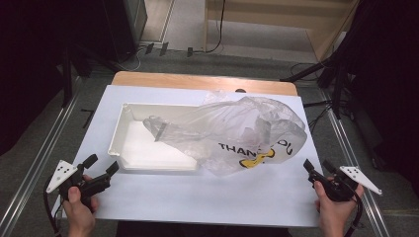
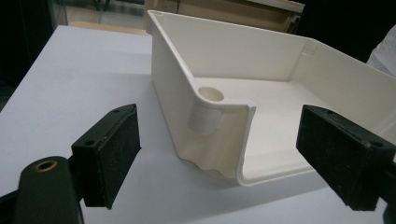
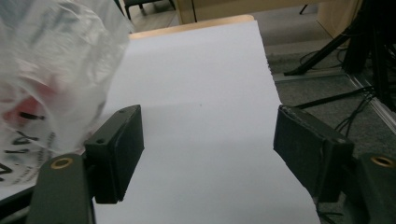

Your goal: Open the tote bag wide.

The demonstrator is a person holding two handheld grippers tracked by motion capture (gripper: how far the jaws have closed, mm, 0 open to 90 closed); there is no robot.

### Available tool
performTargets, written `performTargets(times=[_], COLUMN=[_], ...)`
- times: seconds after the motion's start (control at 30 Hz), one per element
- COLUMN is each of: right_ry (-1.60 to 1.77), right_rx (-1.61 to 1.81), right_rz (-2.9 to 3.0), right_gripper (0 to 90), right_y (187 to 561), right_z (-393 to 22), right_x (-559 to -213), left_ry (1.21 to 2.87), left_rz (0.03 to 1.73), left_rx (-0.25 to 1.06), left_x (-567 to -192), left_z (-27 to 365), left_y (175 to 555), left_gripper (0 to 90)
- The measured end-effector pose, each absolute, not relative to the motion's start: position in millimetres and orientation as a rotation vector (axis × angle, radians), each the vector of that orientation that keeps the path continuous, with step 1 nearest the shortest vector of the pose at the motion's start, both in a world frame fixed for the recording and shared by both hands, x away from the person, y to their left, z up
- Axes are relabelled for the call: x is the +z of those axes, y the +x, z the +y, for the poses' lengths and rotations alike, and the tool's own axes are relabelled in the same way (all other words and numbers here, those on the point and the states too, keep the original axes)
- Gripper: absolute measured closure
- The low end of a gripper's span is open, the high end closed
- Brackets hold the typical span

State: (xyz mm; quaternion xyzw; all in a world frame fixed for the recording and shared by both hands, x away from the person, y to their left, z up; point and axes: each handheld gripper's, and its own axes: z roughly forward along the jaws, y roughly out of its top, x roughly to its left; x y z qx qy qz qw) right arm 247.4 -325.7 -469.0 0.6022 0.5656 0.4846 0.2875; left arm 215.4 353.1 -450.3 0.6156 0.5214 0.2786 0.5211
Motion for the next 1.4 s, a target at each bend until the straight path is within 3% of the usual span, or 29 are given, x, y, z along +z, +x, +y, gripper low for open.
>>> performTargets(times=[0.37,0.63,1.03,1.3,1.4], right_ry=[1.420,1.246,1.171,1.101,1.088], right_rx=[1.353,1.542,1.524,1.562,1.564], right_rz=[1.554,1.605,1.671,1.701,1.721], right_gripper=[17.7,14.8,15.1,21.1,38.2], right_y=[234.1,220.7,234.3,244.7,249.8], right_z=[-295.3,-277.7,-248.6,-234.2,-228.7], right_x=[-426.4,-386.1,-364.1,-349.4,-347.4], left_ry=[1.446,1.479,1.514,1.542,1.541], left_rz=[1.216,1.179,1.106,0.980,0.934], left_rx=[0.657,0.748,0.664,0.584,0.555], left_x=[-438.7,-421.7,-408.2,-387.3,-380.7], left_z=[343.6,324.0,286.0,251.7,242.1], left_y=[207.8,203.6,217.6,227.6,231.5], left_gripper=[14.0,14.0,13.8,13.8,13.8])
